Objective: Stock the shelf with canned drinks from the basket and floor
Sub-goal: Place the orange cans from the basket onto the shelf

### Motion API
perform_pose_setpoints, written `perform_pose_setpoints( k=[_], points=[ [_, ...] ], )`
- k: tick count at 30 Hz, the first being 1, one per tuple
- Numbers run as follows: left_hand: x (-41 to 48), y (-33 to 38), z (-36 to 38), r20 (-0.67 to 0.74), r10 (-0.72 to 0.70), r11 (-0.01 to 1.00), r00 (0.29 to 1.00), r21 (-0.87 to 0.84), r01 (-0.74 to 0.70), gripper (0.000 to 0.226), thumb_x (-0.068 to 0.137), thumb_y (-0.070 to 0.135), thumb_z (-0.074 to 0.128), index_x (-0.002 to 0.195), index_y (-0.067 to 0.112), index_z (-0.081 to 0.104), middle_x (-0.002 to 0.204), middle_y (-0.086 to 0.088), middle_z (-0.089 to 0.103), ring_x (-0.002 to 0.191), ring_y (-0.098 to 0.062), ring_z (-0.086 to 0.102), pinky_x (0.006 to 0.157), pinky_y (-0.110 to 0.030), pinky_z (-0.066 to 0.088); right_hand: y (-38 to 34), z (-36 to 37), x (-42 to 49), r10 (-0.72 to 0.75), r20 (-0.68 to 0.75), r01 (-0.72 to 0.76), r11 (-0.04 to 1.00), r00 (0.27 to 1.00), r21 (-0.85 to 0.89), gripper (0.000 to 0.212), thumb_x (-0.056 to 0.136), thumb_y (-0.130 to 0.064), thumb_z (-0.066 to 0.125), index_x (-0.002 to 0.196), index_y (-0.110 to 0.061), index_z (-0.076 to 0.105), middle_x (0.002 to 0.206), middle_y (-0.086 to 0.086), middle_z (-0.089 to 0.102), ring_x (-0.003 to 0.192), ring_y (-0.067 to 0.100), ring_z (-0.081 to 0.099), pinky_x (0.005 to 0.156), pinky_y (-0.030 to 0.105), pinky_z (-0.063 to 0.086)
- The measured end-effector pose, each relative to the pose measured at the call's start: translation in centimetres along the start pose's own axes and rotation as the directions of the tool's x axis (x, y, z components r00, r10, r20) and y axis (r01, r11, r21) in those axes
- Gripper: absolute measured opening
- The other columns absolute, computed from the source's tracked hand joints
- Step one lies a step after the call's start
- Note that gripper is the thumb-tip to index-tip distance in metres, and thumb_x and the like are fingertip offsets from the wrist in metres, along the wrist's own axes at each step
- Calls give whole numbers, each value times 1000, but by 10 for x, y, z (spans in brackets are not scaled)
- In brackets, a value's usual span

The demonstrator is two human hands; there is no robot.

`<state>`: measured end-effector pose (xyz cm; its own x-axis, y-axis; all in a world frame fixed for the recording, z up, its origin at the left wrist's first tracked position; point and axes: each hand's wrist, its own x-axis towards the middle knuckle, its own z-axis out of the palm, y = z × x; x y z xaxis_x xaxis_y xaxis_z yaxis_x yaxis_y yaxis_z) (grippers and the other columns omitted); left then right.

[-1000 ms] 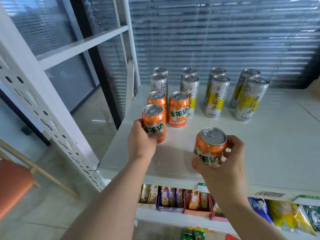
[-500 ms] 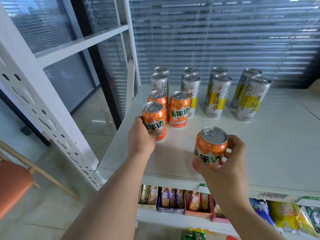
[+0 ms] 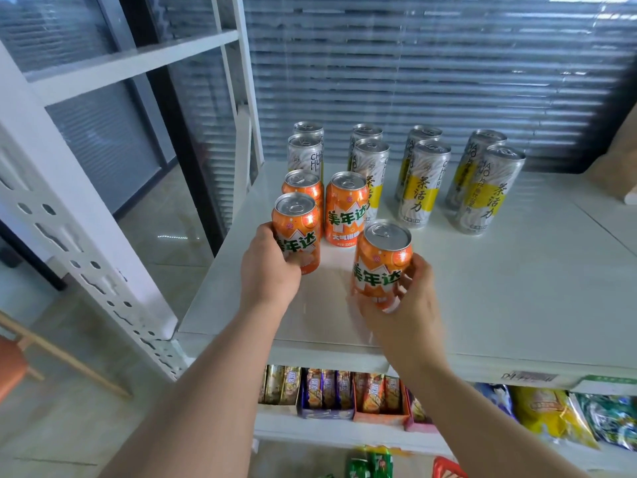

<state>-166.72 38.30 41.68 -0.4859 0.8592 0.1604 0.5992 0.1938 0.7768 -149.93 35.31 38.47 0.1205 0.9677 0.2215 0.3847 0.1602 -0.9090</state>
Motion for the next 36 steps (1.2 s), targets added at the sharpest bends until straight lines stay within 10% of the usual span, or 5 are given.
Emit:
perform_pose_setpoints(
  k=[26, 36],
  points=[
    [2, -5, 0, 34, 46, 999, 998, -5, -46, 53, 78, 27, 76, 121, 12, 49, 121, -6, 61, 111, -24, 58, 86, -30, 43, -3, 27, 49, 49, 173, -25, 990, 984, -138, 73, 82, 0, 65, 146, -18, 35, 123, 0, 41, 118, 22, 52, 89, 23, 38],
    [1, -6, -2, 50, 50, 998, 997, -32, -49, 53, 78, 25, 76, 121, 13, 50, 121, -6, 60, 110, -24, 58, 84, -28, 40, 3, 36, 51, 74, 211, -67, 997, 975, -40, 61, 71, -17, 66, 130, -28, 56, 124, 0, 60, 112, 16, 61, 100, 40, 51]
  ],
)
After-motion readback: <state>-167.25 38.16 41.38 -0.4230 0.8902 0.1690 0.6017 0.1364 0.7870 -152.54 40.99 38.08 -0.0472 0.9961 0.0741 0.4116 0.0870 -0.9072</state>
